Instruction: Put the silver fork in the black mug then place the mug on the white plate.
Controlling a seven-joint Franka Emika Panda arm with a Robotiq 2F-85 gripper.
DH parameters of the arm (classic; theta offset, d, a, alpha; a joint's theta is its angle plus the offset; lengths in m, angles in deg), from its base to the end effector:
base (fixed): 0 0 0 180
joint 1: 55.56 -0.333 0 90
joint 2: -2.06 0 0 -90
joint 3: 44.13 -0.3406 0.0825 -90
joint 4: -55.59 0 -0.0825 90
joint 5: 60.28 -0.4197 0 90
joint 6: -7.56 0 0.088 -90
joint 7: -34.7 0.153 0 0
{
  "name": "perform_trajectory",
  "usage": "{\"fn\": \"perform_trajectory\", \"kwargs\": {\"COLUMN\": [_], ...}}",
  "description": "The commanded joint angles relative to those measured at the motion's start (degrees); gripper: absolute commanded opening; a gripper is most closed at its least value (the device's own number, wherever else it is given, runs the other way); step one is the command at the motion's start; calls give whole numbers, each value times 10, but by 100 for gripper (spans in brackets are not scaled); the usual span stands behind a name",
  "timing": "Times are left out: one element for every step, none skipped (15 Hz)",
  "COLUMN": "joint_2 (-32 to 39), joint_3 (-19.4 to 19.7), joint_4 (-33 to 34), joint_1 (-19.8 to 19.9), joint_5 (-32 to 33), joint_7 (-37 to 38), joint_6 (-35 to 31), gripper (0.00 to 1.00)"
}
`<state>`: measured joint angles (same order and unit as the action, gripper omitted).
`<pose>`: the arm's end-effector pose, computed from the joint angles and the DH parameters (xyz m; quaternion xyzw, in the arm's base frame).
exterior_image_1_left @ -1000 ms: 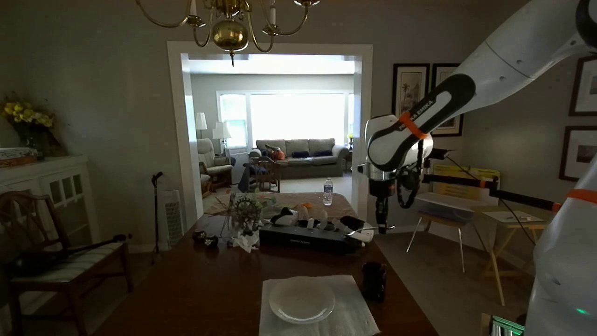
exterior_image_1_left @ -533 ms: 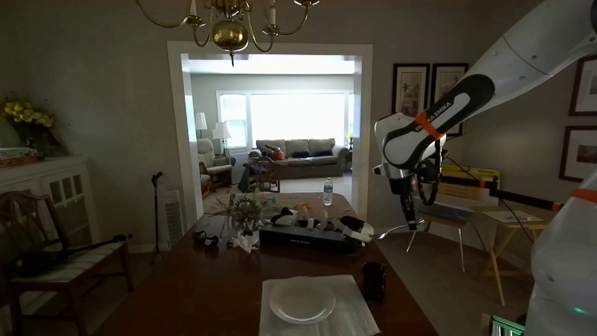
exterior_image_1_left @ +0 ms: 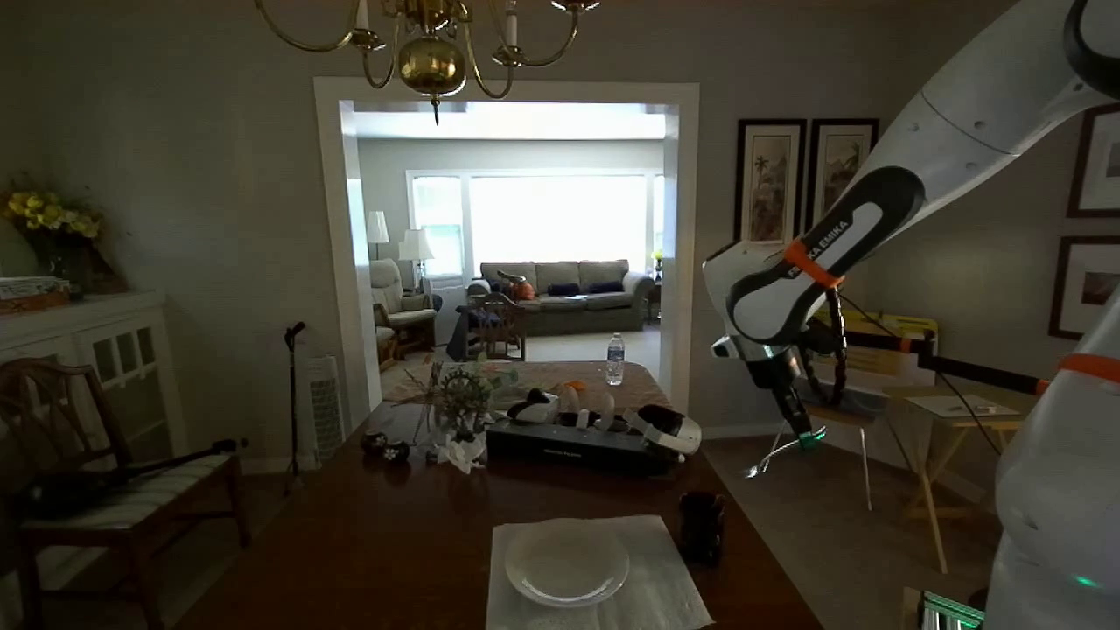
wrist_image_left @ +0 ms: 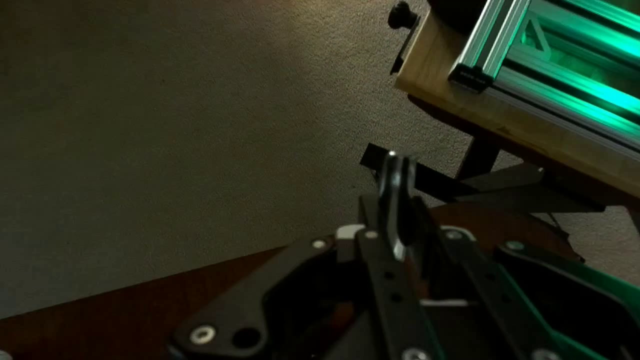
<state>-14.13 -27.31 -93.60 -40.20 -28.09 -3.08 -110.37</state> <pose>0.3183 -0.2501 0.2886 0.9496 0.2193 -0.2086 0.0822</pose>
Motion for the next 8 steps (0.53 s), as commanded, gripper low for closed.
{"fn": "perform_trajectory", "kwargs": {"joint_2": [52, 66, 81, 96, 110, 125, 139, 151], "joint_3": [3, 3, 1, 0, -2, -3, -4, -5], "joint_4": [11, 16, 22, 29, 36, 44, 54, 64], "joint_1": [2, 0, -1, -2, -3, -2, -2, -2], "joint_5": [35, 35, 42, 42, 46, 49, 48, 48], "joint_7": [7, 4, 10, 9, 14, 20, 20, 24], "joint_6": [-15, -17, -21, -25, -31, -39, -43, -48], "gripper": [4, 4, 4, 4, 4, 4, 4, 4]}}
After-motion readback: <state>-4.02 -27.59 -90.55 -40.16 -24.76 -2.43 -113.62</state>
